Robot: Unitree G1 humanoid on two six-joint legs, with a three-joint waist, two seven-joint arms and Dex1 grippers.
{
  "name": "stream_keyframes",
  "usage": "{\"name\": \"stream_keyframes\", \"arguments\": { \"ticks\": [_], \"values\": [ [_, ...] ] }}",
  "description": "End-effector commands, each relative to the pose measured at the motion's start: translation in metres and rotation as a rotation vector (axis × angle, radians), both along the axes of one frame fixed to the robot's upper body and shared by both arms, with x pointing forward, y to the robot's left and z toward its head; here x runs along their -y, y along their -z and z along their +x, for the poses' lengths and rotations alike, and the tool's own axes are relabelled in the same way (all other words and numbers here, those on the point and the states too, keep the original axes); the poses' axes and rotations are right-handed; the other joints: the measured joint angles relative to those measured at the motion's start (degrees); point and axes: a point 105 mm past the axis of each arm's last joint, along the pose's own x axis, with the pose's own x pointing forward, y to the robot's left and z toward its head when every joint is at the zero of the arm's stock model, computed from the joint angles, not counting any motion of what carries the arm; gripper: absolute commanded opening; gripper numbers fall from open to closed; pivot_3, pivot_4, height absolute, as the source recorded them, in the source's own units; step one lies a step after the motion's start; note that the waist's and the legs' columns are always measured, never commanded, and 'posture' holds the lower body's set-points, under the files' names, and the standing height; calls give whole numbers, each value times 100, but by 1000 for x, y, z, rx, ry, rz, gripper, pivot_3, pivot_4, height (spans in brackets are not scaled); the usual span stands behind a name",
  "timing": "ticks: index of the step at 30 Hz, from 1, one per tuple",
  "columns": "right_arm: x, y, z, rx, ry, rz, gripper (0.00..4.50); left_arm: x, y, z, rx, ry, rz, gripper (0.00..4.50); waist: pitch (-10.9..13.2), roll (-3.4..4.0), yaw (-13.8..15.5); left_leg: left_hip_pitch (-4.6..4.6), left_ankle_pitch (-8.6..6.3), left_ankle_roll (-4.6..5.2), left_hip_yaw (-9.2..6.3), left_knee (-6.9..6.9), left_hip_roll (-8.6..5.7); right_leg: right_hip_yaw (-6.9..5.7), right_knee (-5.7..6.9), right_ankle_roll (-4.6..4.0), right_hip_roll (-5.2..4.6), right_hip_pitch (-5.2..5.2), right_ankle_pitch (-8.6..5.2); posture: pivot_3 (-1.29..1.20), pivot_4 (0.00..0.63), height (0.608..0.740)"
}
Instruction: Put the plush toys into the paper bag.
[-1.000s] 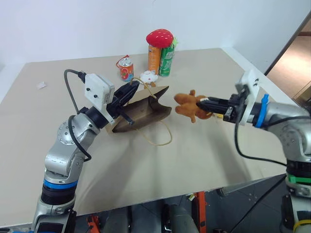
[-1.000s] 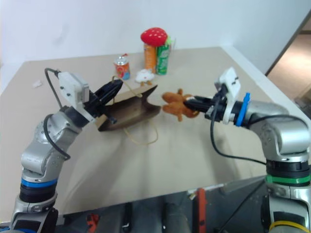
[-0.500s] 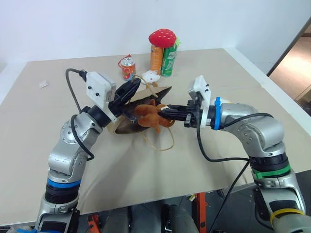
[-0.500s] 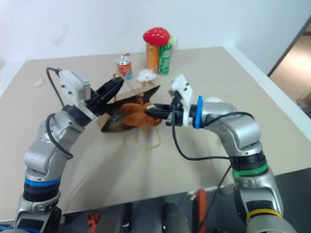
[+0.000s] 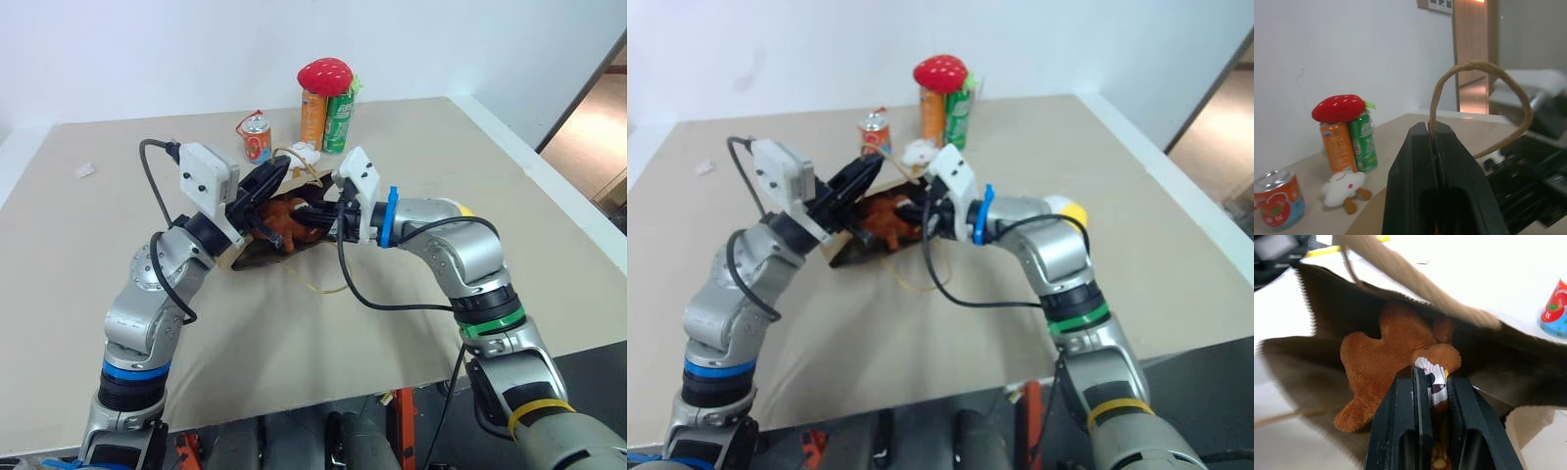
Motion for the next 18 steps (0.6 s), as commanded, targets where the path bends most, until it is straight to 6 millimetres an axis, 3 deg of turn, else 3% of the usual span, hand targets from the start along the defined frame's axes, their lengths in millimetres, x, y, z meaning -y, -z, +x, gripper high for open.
{"name": "stream_keyframes", "arguments": {
  "ticks": [1, 3, 5, 8, 11, 13, 16, 18],
  "values": [
    [3, -17, -2, 64, 5, 1, 1975, 1, -12, -6, 50, 8, -6, 0, 0, 0, 4, -1, 0, 0, 0, 0, -1, 0, 0, 0, 0, 0, 0, 0, 150, 740],
    [9, -22, -6, 66, 2, 13, 2572, 0, -12, -6, 48, 6, -5, 0, 0, 0, 3, -1, 0, 0, 0, 0, -1, 0, 0, 0, 0, 0, 0, 0, 150, 740],
    [18, -30, -15, 56, -26, 40, 3442, -2, -12, -4, 46, 1, -1, 0, 0, 0, 3, -1, 0, 0, 0, 0, 0, 0, 0, 0, 0, 0, 0, 0, 150, 740],
    [41, -44, -30, 34, -70, 65, 4305, -6, -13, -2, 48, -13, 3, 0, 0, 0, 11, -3, -1, -1, -2, 0, -1, -1, 0, -1, -1, 0, -1, 0, 150, 740],
    [73, -66, -27, 13, -2, 173, 4305, -9, -13, 1, 47, -26, 7, 0, 1, 0, 9, -3, -1, -2, -1, 1, -1, 0, -1, -1, -2, -1, -1, 0, 150, 740],
    [96, -71, -13, 31, 124, 207, 4305, -10, -13, 1, 48, -27, 8, 0, 1, -1, 10, -1, -5, -7, -2, 1, -1, -1, -1, -2, -2, 0, -2, 0, 150, 740],
    [152, -59, 28, 95, 541, 151, 4305, -9, -12, 0, 53, -21, 15, 0, 1, 0, -5, 3, -6, -10, 0, 1, -1, 0, -1, -3, -2, 0, -2, 0, 150, 740],
    [188, -48, 44, 92, 817, 127, 4305, -8, -12, -1, 54, -18, 15, 0, 0, -1, 2, 5, -6, -9, 1, 1, 0, 0, -1, -3, -2, 0, -1, 0, 150, 740]
  ]
}}
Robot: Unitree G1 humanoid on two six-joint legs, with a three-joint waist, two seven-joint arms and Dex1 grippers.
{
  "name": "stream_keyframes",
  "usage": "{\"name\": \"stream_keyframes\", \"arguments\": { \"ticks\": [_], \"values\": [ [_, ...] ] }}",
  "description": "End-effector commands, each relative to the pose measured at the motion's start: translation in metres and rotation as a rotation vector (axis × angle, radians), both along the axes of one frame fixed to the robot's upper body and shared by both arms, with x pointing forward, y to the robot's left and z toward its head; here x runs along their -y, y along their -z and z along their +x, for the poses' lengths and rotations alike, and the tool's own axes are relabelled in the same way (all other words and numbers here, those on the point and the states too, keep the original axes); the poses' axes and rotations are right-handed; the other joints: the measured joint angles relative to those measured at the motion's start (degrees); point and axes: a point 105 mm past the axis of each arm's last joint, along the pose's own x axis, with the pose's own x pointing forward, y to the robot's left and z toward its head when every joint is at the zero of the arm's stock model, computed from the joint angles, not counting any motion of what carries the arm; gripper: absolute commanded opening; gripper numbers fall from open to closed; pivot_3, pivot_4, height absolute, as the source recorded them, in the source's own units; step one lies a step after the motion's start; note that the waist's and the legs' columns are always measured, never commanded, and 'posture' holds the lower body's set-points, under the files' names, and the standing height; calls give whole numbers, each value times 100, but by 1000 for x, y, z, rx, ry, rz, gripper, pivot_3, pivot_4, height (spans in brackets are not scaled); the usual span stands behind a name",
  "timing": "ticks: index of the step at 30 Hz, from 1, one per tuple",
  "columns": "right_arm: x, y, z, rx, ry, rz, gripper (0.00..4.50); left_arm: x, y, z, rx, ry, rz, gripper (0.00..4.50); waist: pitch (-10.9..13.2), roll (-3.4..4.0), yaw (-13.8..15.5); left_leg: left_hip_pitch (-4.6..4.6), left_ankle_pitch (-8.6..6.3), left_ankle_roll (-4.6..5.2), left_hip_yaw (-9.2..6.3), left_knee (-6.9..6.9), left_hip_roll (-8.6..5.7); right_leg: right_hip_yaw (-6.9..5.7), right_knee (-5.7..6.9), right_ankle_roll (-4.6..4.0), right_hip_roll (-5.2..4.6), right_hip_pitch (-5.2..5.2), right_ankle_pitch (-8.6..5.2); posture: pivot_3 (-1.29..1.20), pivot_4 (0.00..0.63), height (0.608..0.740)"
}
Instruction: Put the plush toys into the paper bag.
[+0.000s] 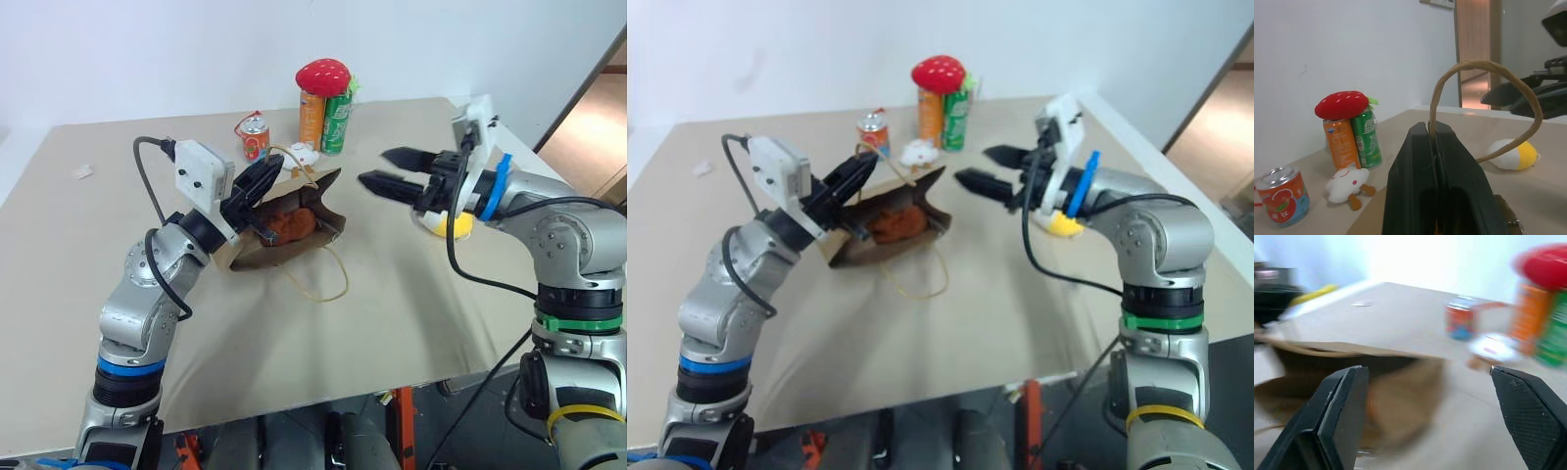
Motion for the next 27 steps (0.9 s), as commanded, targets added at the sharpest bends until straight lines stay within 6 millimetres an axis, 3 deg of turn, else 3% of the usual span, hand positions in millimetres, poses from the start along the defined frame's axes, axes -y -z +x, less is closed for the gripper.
{"name": "stream_keyframes", "arguments": {
  "ticks": [1, 6, 12, 20, 23, 27],
  "values": [
    [76, 10, 34, 12, 565, -50, 4305, 0, -13, -7, 60, 11, -2, 0, 0, 0, 8, -2, 0, 0, 0, -1, -1, -1, 0, 0, 0, 0, 0, 0, 150, 740],
    [111, 29, 38, 2, 894, -76, 4305, 2, -12, -8, 58, 12, -11, 0, 0, 0, 7, -4, 2, 4, 4, -3, -3, 6, 1, 13, 0, -2, 3, 0, 150, 740],
    [108, 70, 37, -67, 993, -125, 4305, 4, -11, -8, 55, 15, -16, 0, 0, 0, 4, -5, 2, 5, 1, -8, -1, 5, 1, 24, 5, -3, 6, 0, 150, 740],
    [108, 120, 34, -190, 1028, -39, 4305, 5, -12, -9, 55, 11, -20, 0, 0, 0, 4, -3, 2, 5, -1, -3, -1, 8, 1, 10, 7, 2, -1, 0, 150, 740],
    [110, 125, 33, -185, 1025, -48, 3597, 5, -12, -9, 54, 9, -20, 0, 0, 0, 5, -3, 2, 5, -1, -3, -2, 9, 1, 10, 7, 4, -2, 0, 150, 740],
    [108, 129, 32, -198, 995, -38, 2313, 4, -12, -8, 54, 6, -21, 0, -1, 0, 5, -3, 3, 6, -1, -1, -4, 13, 1, 9, 6, 5, -2, 0, 150, 740]
  ]
}}
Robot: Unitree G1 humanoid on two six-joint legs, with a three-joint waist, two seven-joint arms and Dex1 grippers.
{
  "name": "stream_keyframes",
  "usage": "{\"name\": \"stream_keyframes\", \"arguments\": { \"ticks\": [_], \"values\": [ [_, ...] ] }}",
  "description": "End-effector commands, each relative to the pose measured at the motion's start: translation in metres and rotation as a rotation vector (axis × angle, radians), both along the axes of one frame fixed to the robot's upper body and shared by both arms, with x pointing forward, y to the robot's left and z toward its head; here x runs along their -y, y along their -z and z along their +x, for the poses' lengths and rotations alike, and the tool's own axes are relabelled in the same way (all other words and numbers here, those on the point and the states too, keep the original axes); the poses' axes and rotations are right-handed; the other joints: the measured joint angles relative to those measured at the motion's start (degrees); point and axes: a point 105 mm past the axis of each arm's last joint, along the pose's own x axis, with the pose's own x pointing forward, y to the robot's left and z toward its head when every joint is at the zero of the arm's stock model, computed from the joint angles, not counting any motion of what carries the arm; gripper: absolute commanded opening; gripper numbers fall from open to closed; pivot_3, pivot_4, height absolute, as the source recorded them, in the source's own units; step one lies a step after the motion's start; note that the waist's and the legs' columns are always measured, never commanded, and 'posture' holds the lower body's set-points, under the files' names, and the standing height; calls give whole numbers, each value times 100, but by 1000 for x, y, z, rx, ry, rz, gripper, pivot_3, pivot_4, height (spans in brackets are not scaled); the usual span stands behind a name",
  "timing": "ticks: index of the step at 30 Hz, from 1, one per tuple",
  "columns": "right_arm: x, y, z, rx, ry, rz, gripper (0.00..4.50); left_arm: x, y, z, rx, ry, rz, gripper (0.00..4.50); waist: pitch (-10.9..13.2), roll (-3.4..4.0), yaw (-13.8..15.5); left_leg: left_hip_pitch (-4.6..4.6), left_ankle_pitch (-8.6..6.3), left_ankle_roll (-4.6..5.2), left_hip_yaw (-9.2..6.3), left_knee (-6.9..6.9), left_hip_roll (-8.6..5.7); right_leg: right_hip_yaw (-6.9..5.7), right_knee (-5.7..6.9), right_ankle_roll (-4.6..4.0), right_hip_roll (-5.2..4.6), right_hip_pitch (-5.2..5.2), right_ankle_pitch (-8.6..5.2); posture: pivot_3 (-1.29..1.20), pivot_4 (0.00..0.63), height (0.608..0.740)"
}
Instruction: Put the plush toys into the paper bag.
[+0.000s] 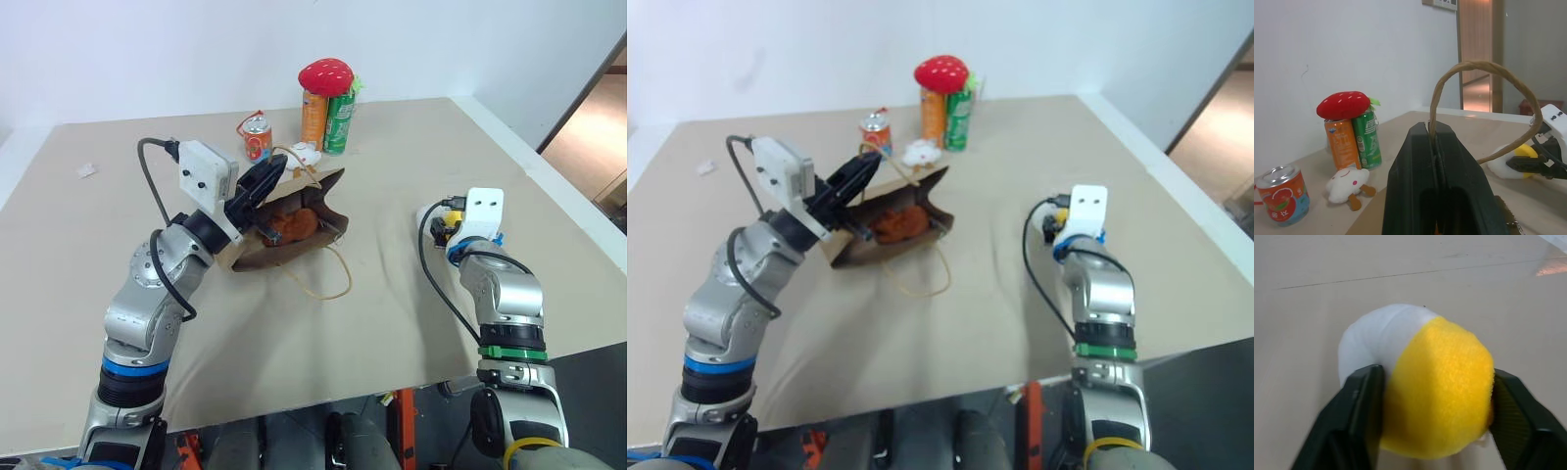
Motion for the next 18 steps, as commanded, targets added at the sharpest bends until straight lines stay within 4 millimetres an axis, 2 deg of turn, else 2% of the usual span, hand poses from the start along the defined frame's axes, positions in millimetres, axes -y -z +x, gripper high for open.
{"name": "stream_keyframes", "arguments": {
  "ticks": [1, 4, 6, 8, 11, 14, 15, 18],
  "values": [
    [10, 2, -4, 1, 18, 9, 1888, 1, -11, -7, 52, 3, -4, 0, 0, 0, 0, 0, 0, 0, 0, 0, 0, 0, 0, 0, 0, 0, 0, 0, 150, 740],
    [10, 0, -4, 5, -5, -8, 975, 1, -11, -7, 51, 4, -5, 0, 0, 0, 0, 1, 0, 0, -2, 0, 1, -1, 0, 0, 1, 0, 0, 0, 150, 740],
    [0, -8, -4, 26, -91, -58, 327, 1, -11, -6, 50, 5, -5, 0, 0, 0, 2, 0, 0, 0, -2, 0, 0, 0, 0, -1, 1, 0, 0, 0, 150, 740],
    [-14, -24, -6, 73, -204, -107, 327, 1, -11, -6, 50, 7, -5, 0, 0, 0, 3, 0, 0, 0, -2, 0, -1, 0, 0, -2, 0, 1, -2, 0, 150, 740],
    [-44, -64, -20, 154, -475, -167, 327, 1, -12, -6, 52, 2, -6, 0, 0, 1, -3, 0, 0, 0, 0, -2, -1, 3, -1, -2, 0, -3, -2, 0, 150, 740],
    [-77, -98, -48, 179, -812, -140, 327, -1, -12, -4, 51, -13, -9, 0, 1, 2, -13, 2, 0, 0, 0, -2, 4, 4, -1, -2, 6, -3, -2, 0, 150, 740],
    [-86, -104, -59, 171, -916, -122, 327, -1, -11, -4, 50, -15, -10, 0, 17, 31, -7, 1, -1, 0, -1, -2, 4, 3, 0, -2, 7, -4, -1, 0, 150, 740],
    [-121, -120, -103, 133, -1260, -53, 327, -1, -10, -3, 49, -18, -11, 0, 5, 4, -4, 2, -1, -1, -4, -4, 6, 7, 0, -3, 12, -6, -2, 0, 150, 740]
  ]
}}
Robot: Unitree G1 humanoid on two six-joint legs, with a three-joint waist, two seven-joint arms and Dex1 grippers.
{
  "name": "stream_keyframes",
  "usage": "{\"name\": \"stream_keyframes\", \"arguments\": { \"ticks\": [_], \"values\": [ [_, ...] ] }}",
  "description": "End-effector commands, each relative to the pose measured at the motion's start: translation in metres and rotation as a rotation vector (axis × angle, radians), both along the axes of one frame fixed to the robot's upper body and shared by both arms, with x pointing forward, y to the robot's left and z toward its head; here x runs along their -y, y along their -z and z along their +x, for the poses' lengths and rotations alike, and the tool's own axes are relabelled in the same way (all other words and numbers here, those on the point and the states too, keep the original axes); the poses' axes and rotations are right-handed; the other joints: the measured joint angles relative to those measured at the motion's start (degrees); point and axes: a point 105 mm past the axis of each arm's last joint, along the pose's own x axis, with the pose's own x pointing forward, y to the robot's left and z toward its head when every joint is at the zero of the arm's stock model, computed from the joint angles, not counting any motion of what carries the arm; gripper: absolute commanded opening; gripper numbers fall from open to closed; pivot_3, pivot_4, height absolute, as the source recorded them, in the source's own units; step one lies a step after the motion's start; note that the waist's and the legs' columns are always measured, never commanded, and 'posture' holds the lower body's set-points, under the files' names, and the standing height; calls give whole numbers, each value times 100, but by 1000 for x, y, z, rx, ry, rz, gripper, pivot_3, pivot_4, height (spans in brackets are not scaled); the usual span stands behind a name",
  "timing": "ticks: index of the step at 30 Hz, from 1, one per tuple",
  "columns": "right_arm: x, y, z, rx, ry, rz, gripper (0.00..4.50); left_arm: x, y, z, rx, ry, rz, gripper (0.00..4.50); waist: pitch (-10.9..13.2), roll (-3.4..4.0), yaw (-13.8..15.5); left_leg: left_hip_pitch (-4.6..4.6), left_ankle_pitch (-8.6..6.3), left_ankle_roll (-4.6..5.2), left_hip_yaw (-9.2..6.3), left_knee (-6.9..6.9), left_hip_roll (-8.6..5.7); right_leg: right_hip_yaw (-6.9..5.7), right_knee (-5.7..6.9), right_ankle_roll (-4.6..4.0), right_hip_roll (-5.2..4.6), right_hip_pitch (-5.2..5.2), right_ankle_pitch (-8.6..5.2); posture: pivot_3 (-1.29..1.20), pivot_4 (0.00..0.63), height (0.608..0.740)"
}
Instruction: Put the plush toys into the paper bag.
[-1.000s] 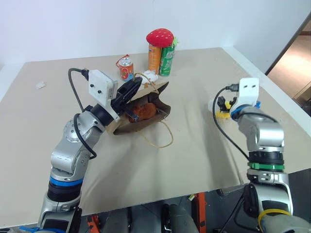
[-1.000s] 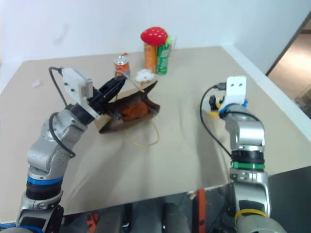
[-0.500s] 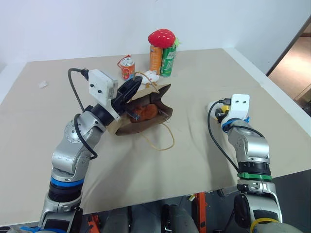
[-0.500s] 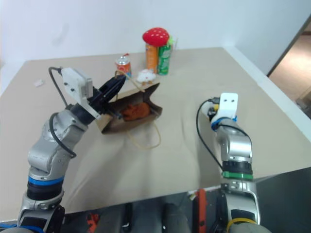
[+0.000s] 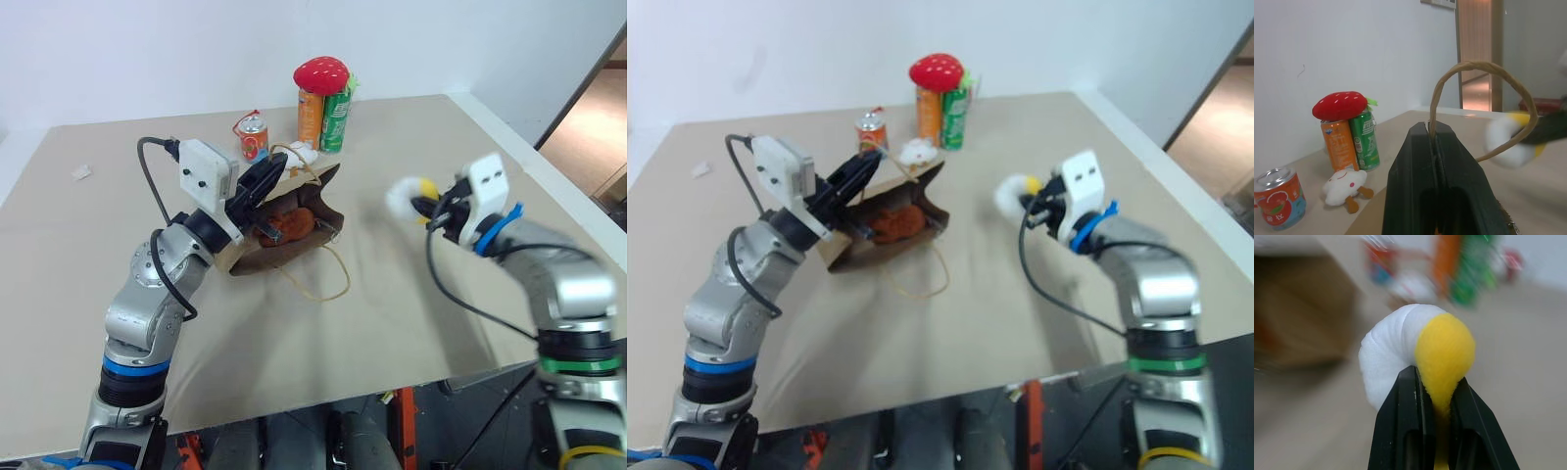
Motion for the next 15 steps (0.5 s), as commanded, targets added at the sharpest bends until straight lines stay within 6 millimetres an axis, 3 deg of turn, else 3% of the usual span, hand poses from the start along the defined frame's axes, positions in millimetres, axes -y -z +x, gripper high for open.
{"name": "stream_keyframes", "arguments": {
  "ticks": [1, 5, 10, 15],
  "values": [
    [-56, -30, -63, -75, -507, 51, 327, -1, -10, -4, 48, -11, -12, 0, -8, -26, 12, 8, -5, -6, -14, 0, 9, -10, 0, -10, 9, 9, -6, 0, 150, 740],
    [-92, -29, -67, -90, -628, 100, 327, 0, -12, -4, 53, -17, -20, 0, -7, -27, -4, 3, -5, -7, -10, 4, 7, -5, 0, -14, 6, 5, -7, 0, 150, 740],
    [-130, -20, -47, -36, -594, 116, 327, 2, -13, -5, 52, -18, -30, 0, -8, -29, 4, 3, -6, -10, -23, 4, 6, -10, 0, -15, 8, 4, -5, 0, 150, 740],
    [-155, 6, -24, -19, -549, 51, 327, 3, -13, -6, 49, -17, -31, 0, -8, -30, 8, 0, -4, -7, -18, 4, 5, -8, 0, -15, 8, 3, -5, 0, 150, 740]
  ]
}}
